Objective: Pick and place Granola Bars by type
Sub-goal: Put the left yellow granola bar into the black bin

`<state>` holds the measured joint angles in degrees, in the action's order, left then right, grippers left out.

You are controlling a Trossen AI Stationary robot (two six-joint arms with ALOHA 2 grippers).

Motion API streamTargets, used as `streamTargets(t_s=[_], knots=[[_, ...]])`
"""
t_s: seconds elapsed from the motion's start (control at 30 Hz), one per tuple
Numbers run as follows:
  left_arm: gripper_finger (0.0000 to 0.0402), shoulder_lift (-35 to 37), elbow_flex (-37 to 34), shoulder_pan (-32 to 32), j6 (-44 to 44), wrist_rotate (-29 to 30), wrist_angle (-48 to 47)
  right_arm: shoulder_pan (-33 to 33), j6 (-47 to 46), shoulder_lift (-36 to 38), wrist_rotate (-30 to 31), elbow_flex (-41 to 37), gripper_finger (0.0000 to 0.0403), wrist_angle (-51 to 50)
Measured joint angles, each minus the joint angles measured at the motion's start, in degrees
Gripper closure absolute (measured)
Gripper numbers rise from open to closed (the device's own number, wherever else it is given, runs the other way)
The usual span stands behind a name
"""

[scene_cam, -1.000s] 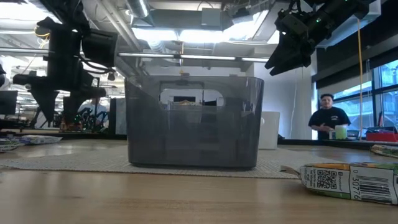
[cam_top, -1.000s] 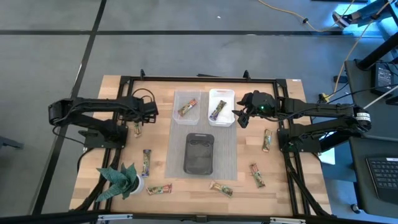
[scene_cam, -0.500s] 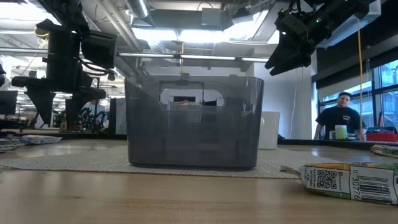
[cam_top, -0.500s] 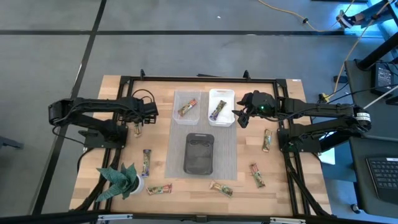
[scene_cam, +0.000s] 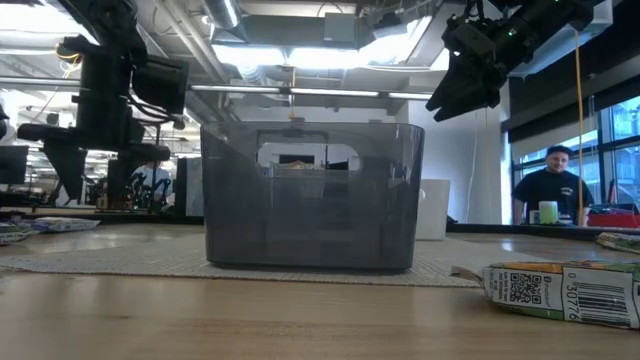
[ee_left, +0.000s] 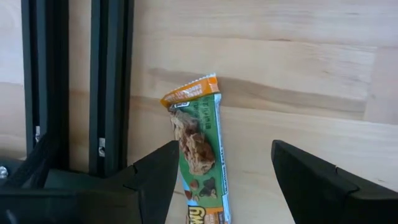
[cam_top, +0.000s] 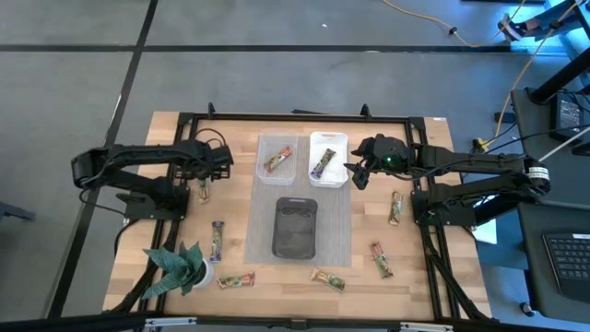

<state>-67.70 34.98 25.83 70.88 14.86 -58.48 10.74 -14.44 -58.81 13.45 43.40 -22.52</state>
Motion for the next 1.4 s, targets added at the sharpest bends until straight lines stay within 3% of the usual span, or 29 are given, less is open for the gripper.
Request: streamTargets(t_s=[0.67,1.07,1.4], knots=[[0.0155,0.00,0.00,8.89,-9.36,-2.94,0.04,0.01,-0.04,0.00,0.00,0.00,0.0157,0.03],[0.0155,-0.49,0.00,10.35,-9.51,-3.35,0.48,0.02,-0.07,0.00,0.00,0.00,0.0157,0.05],[0.0155,-5.42,-0.02,10.61,-11.18,-3.07,0.86,0.00,-0.07,0.00,0.00,-0.01,0.0157,0.59]])
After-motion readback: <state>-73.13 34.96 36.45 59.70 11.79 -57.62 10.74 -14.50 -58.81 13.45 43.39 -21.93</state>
